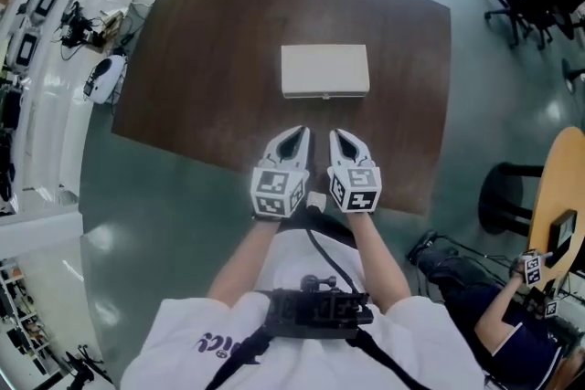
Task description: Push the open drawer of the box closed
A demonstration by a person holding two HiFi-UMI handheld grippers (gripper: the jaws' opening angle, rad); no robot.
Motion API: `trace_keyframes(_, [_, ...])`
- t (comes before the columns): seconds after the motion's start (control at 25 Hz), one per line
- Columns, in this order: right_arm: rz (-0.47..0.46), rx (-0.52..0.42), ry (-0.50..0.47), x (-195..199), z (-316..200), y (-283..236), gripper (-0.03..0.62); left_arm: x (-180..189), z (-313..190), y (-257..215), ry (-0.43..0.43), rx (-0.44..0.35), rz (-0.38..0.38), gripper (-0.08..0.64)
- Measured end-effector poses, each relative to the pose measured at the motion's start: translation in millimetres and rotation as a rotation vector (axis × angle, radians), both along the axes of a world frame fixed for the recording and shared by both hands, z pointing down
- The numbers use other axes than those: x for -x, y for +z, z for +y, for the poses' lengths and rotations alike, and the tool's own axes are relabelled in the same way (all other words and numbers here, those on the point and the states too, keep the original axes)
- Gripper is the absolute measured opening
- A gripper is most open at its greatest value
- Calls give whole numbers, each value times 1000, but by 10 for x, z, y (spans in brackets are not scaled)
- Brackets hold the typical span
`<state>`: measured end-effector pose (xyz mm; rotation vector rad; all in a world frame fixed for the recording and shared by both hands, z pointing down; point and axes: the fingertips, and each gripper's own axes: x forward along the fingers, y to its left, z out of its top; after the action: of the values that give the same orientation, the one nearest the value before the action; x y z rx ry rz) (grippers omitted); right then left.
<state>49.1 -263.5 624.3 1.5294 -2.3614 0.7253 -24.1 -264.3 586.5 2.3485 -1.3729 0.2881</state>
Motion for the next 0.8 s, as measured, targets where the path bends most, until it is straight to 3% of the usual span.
trace_keyframes(0.28, [-25,-139,2,-28,494,-664,5,-174,295,-537,29,-129,1,11])
trace_keyframes(0.64, [13,-378,60,-168,621,-1505,5,-116,622,-1093,24,-280,-7,11])
trace_keyframes(0.8, [20,-442,61,-134,716,-1705,5,-77,700,-1209,24,-323,-9,11])
